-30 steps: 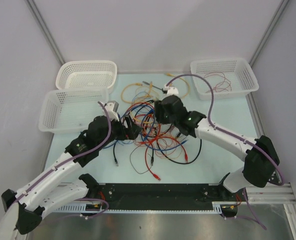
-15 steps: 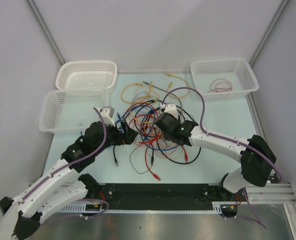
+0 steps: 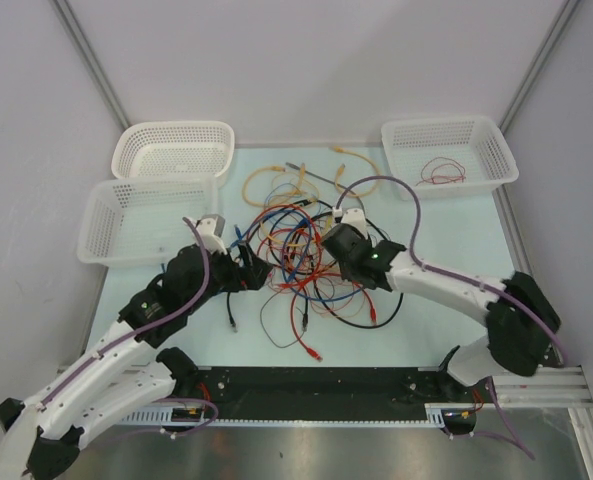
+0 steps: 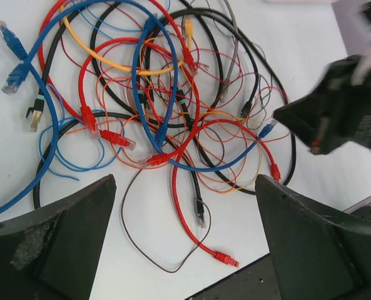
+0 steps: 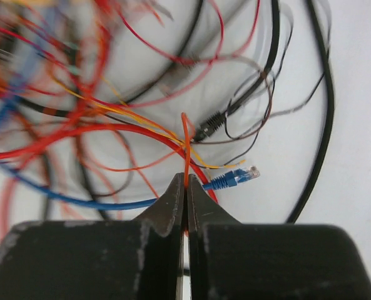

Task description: Untangle the cables

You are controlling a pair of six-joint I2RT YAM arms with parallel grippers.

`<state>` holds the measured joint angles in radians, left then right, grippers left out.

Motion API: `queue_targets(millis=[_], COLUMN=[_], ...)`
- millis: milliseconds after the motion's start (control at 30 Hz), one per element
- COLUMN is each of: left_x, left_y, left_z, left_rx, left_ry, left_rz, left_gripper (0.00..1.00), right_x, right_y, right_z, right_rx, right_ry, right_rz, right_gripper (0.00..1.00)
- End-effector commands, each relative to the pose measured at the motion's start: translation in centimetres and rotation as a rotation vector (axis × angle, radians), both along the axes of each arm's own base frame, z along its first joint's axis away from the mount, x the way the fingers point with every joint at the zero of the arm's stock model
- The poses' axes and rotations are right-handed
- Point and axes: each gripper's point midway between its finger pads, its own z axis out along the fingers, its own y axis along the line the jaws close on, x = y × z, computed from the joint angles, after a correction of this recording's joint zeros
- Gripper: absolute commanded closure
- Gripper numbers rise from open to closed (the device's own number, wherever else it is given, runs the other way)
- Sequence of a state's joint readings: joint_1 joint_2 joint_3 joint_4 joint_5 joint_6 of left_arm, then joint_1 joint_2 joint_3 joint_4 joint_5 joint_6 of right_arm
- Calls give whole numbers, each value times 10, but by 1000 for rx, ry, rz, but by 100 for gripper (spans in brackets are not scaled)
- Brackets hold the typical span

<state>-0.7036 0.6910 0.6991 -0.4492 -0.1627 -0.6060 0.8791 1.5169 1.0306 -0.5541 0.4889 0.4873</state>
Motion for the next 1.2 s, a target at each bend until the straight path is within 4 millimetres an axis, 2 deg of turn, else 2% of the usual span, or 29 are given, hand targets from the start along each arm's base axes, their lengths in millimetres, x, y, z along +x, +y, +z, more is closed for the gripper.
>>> queue_targets(millis=[0,67,100,133,167,200,233,300,333,400,433,533,633,733,767,833,867,933,967,1000,1067,1100,1167], left_x=[5,6,7,9,9,10,11,10,10,10,10,13,16,18,18,17,16,14,13,12,10,9,8], left_y=[8,4,2,-1,-3,-9,-12,-21,-24,-31,-34,-40,-42,-41,-40,-37,-37,-35,-34,-33,-31,-31,-28], left_z=[31,38,41,42,46,52,57,66,70,79,82,92,94,83,78,70,67,60,60,58,55,54,51], left_rx=[-57,-67,-76,-76,-88,-111,-122,-162,-173,-198,-205,-227,-233,-215,-210,-200,-201,-198,-200,-197,-190,-185,-170], left_ry=[-93,-114,-124,-126,-137,-154,-170,-206,-220,-253,-264,-298,-294,-256,-240,-222,-214,-203,-204,-202,-196,-192,-187], left_rz=[45,28,20,15,6,-17,-28,-67,-83,-121,-134,-152,-144,-129,-120,-109,-106,-103,-102,-104,-105,-105,-103], left_gripper=[1,1,1,1,1,0,0,0,0,0,0,0,1,0,0,1,0,0,0,1,1,0,0], right_x=[8,-9,-19,-29,-33,-36,-38,-40,-43,-48,-49,-49,-36,2,25,55,81,104,121,135,156,174,192], right_y=[22,30,28,34,31,27,22,18,17,16,16,16,11,-2,-19,-40,-64,-84,-96,-116,-135,-150,-160], right_z=[160,202,241,263,284,297,329,343,367,386,406,429,429,407,396,381,359,348,335,326,322,312,312], right_rx=[336,419,518,570,605,599,631,602,633,650,677,677,619,588,599,684,680,705,689,674,680,665,673], right_ry=[-337,-409,-490,-524,-563,-587,-629,-630,-657,-672,-695,-717,-734,-685,-654,-599,-561,-559,-550,-556,-580,-579,-596], right_rz=[53,149,181,237,256,273,274,295,302,323,330,344,287,149,103,-8,-80,-172,-228,-290,-358,-407,-439], right_gripper=[100,100,100,100,100,100,100,100,100,100,100,100,100,100,100,100,100,100,100,100,100,100,100])
